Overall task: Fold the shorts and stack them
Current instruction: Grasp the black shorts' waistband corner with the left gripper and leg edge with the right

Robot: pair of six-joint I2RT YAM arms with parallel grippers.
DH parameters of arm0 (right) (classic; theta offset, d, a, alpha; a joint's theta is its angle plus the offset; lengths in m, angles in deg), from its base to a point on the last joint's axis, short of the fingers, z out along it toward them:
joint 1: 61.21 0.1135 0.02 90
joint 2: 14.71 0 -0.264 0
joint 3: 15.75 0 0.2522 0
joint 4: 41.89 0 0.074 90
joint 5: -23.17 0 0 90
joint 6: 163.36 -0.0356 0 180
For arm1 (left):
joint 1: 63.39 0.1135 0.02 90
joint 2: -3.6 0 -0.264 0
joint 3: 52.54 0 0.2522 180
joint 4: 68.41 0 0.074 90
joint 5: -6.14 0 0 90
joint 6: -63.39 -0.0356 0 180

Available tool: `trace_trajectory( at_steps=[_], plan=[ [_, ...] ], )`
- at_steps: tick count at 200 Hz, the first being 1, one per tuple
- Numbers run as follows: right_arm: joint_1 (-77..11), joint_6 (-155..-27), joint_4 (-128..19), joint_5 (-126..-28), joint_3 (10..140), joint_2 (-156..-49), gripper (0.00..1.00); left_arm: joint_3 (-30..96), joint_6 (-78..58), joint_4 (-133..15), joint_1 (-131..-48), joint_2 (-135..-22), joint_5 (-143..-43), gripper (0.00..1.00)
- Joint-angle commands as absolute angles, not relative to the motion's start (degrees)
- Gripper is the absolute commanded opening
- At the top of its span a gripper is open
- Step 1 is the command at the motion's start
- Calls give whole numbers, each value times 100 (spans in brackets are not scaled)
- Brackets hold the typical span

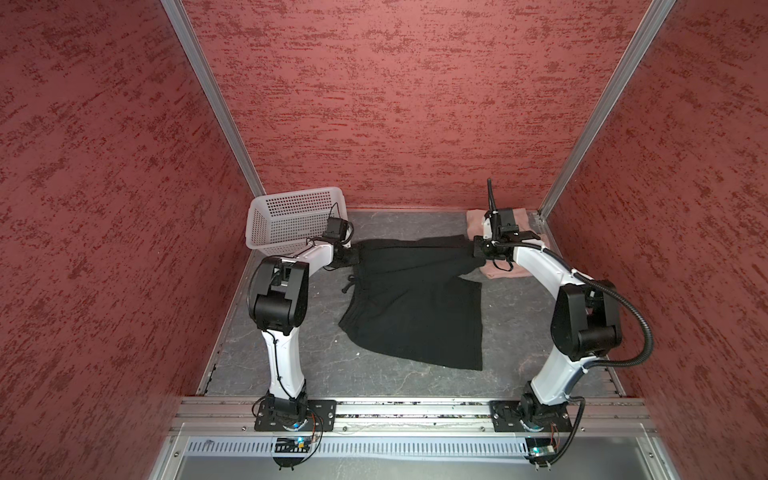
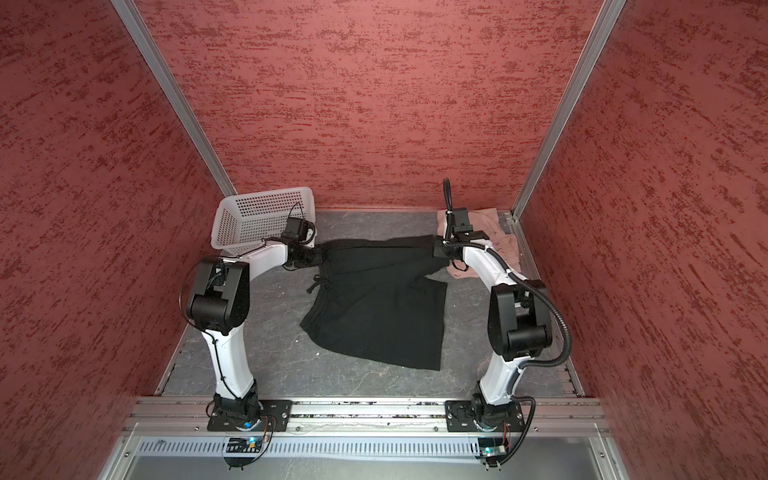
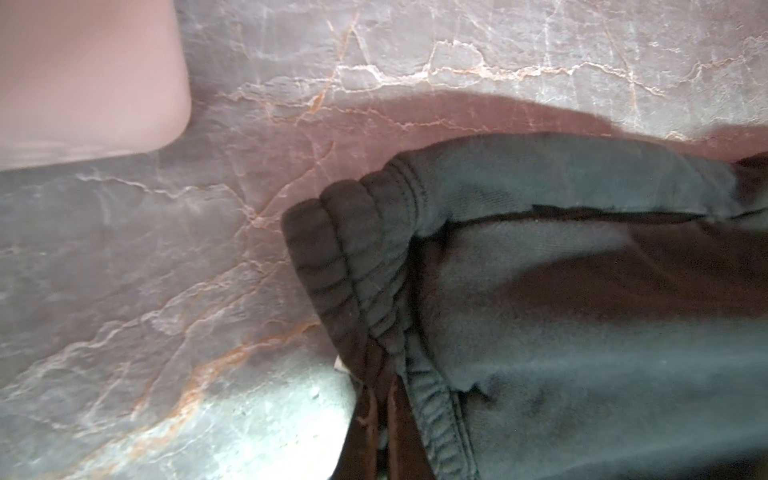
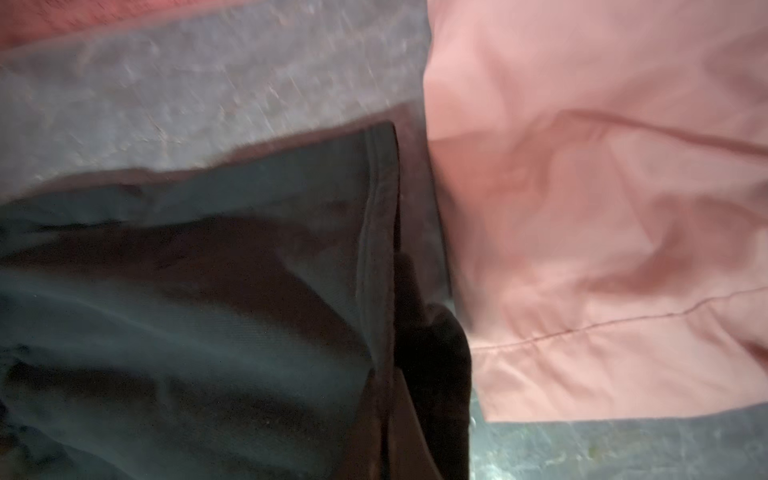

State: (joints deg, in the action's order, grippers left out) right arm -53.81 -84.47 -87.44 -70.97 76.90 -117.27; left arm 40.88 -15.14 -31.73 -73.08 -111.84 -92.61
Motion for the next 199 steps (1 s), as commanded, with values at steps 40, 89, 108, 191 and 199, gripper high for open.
trace_trajectory(
  at_steps=[40,89,108,191,199],
  plan=[
    [-5401,-8374,-7545,-8139,8095,-12382,54,4283,-1606,-3172,-7279,-11171,-9191,0],
    [-5426,-8600,-7886,-7295,7280,-11381,68,4174,-1593,-3164,-7279,-11110,-9250,0],
    [-5429,-8760,-8049,-7145,6384,-10837,70,4144,-1580,-3169,-7288,-11109,-9316,0],
    [-5434,-8805,-6732,-7520,5388,-11200,70,4013,-1580,-3155,-7271,-11018,-9359,0],
    [-5437,-8799,-6647,-7452,5494,-11313,68,4000,-1591,-3148,-7273,-10994,-9357,0]
  ],
)
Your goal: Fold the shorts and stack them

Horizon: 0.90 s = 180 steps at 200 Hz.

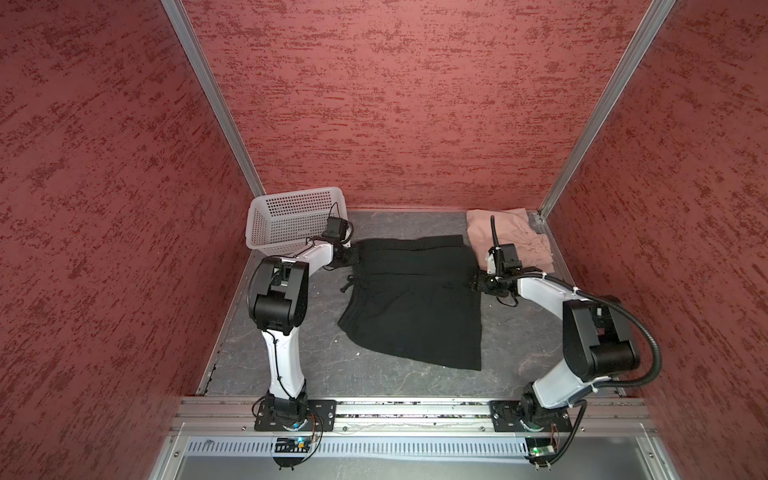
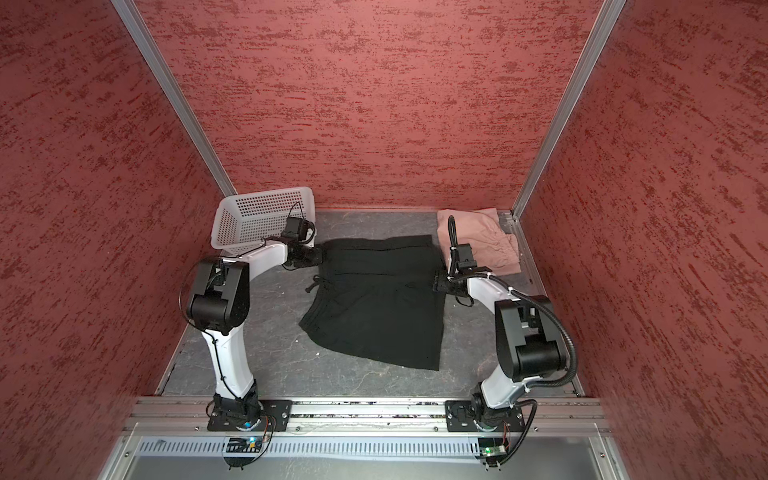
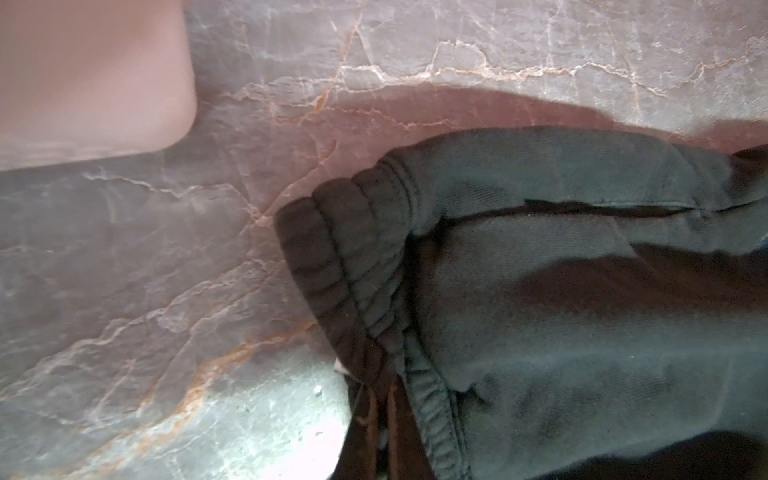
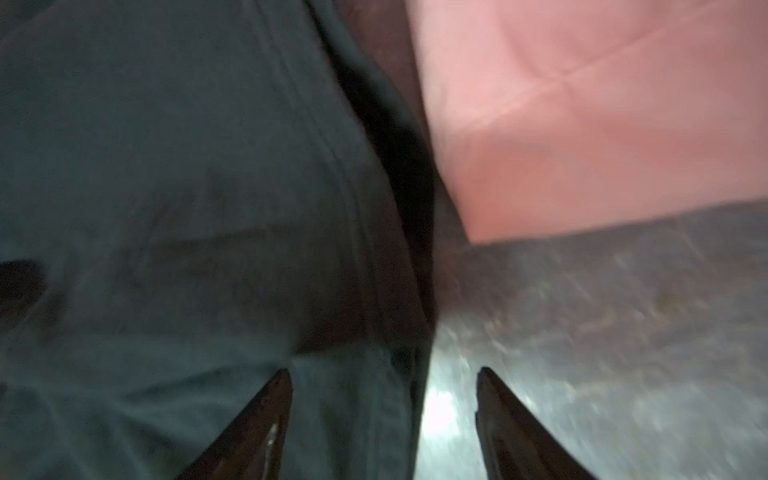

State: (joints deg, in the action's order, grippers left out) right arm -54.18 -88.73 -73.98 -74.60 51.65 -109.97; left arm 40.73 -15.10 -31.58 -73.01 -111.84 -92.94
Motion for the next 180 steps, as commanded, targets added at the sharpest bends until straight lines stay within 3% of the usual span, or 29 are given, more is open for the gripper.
trace_trajectory(
  at_steps=[1,24,61,81,94,117,180],
  plan=[
    [-5436,-8797,-6638,-7446,5499,-11323,67,3999,-1594,-3151,-7276,-10990,-9359,0],
    [-5434,-8777,-6446,-7423,5615,-11332,61,3975,-1636,-3136,-7270,-10917,-9371,0],
    [-5431,-8580,-6441,-7221,5620,-11256,59,4010,-1706,-3079,-7262,-10907,-9315,0],
    [-5429,-8481,-6423,-7316,5670,-11441,49,4032,-1703,-3063,-7253,-10916,-9326,0],
    [-5430,-8435,-6436,-7393,5756,-11550,36,4029,-1705,-3062,-7259,-10912,-9343,0],
    [-5429,-8367,-6571,-7318,5948,-11497,0,4005,-1724,-3036,-7244,-10883,-9333,0],
    [-5420,-7904,-7611,-6862,6833,-10543,0,3962,-1810,-2962,-7172,-10830,-9157,0]
  ],
)
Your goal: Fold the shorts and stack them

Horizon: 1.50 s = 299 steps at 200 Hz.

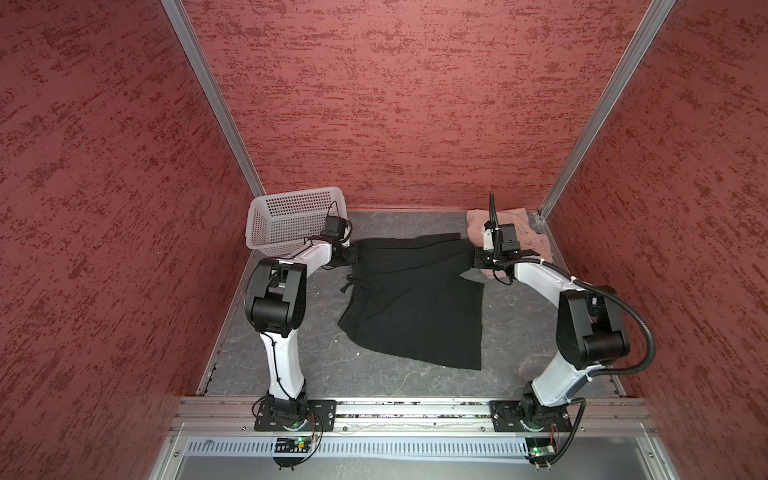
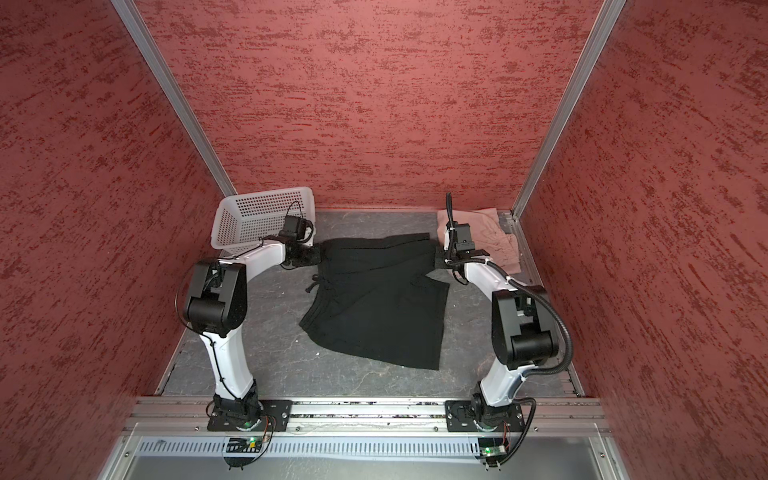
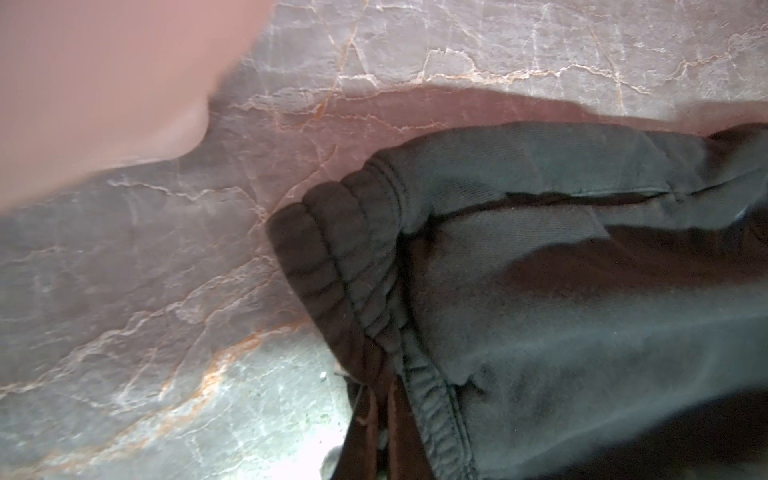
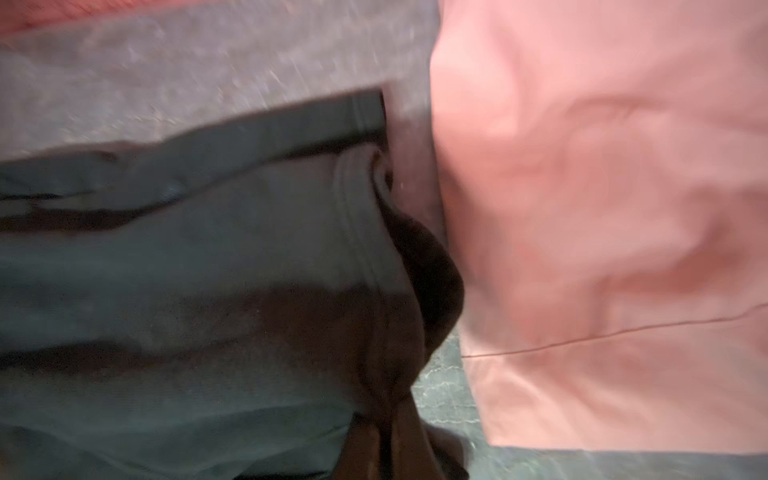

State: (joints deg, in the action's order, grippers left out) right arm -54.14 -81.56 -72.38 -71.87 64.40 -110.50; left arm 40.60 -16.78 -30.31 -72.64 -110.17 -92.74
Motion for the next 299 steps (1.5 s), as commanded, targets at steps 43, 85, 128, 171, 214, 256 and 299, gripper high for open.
trace_trajectory(
  at_steps=[43,85,128,171,214,256,299],
  plan=[
    [-5423,-8308,-8979,-7105,7113,-10971,0,3999,-1790,-2969,-7128,-10924,-9252,0],
    [-5426,-8580,-9126,-6552,6974,-11218,42,4179,-1791,-2730,-7149,-11067,-9409,17],
    [-5414,-8705,-8820,-6892,6879,-10964,68,4196,-1577,-2708,-7207,-10396,-10041,99],
    [-5244,-9672,-8285,-7275,5012,-9522,70,3136,-919,-2047,-7252,-8714,-9891,99],
    [-4517,-10868,-8714,-7117,3654,-8743,70,783,316,-1846,-7862,-6964,-9958,99],
    [-4498,-11410,-9015,-6871,3016,-8087,70,-644,945,-2337,-8041,-5806,-10032,99],
    [-4490,-11801,-8743,-7194,2406,-7772,65,-1209,1328,-2810,-8004,-5520,-10300,99]
  ],
)
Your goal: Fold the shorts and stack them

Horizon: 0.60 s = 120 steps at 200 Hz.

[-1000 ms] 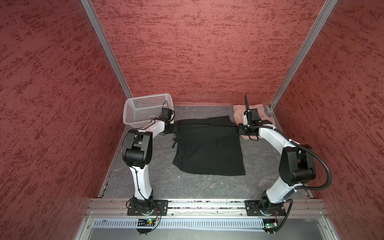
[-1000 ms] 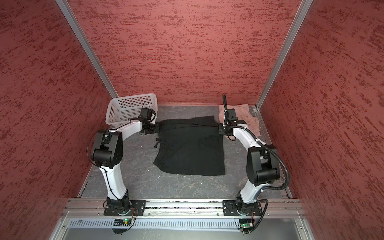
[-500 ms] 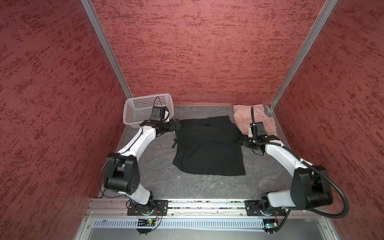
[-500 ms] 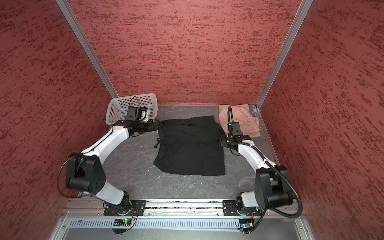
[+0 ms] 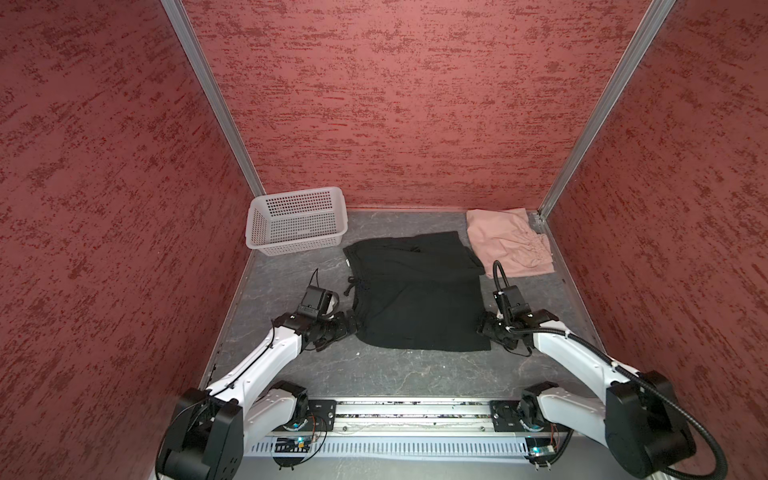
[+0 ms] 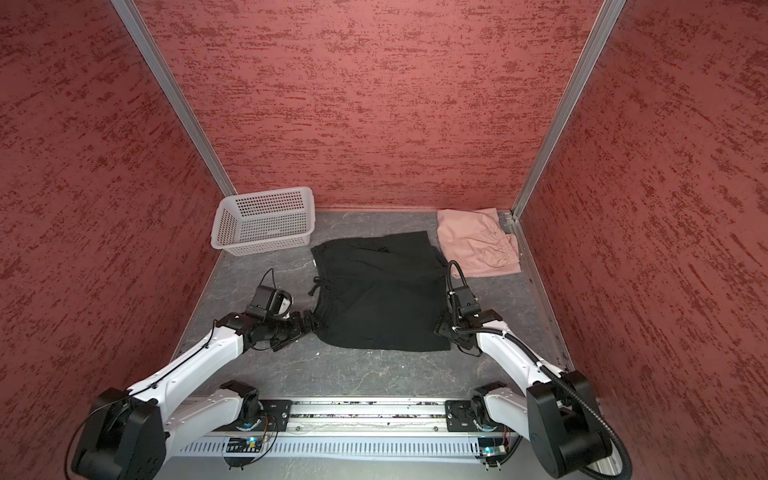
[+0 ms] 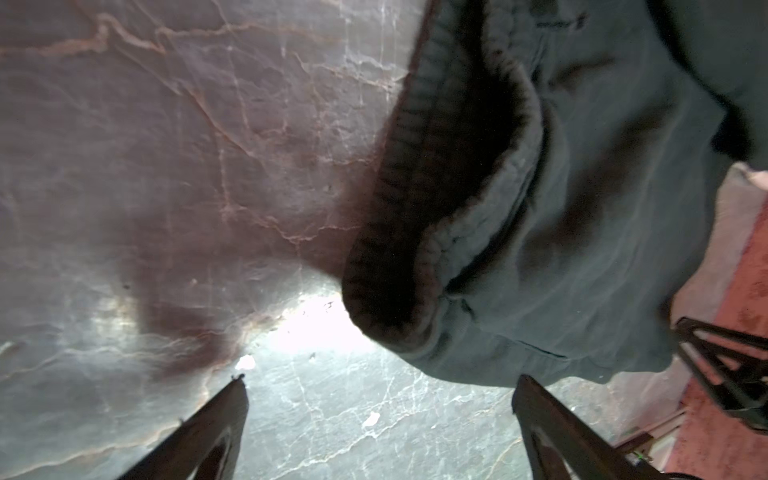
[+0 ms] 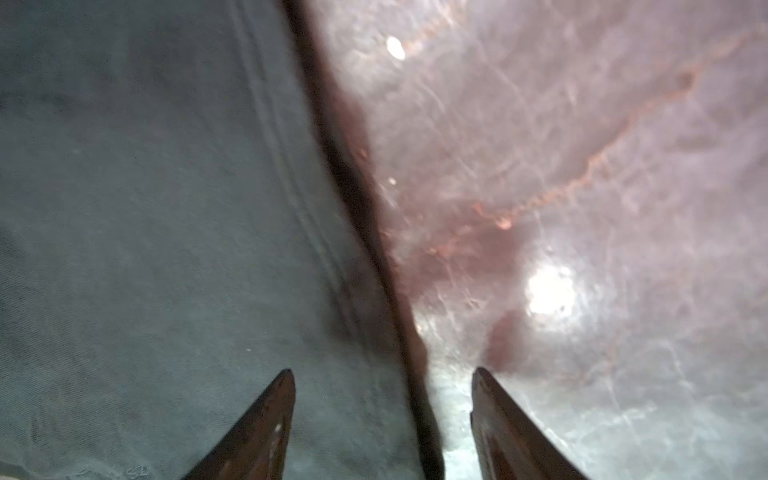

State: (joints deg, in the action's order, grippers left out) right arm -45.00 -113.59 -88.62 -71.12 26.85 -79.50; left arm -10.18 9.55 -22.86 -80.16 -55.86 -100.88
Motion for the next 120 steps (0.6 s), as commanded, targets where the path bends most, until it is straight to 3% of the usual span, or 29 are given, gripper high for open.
trace_trajectory(
  at_steps=[1,24,61,106,120],
  plan=[
    [-4484,-11810,-8736,-7206,2391,-7763,65,-1220,1342,-2833,-8002,-5520,-10310,99],
    [-4439,-11964,-8800,-7411,2261,-7600,60,-1486,1643,-3327,-8000,-5578,-10557,99],
    [-4293,-12173,-9352,-7374,2391,-7412,62,-1708,1785,-3618,-8035,-5590,-10587,100],
    [-4267,-12172,-9413,-7277,2396,-7491,59,-2061,1926,-4127,-8061,-5608,-10426,75],
    [-4267,-12173,-9411,-7223,2420,-7461,47,-2152,1944,-4319,-8070,-5621,-10399,75]
  ],
)
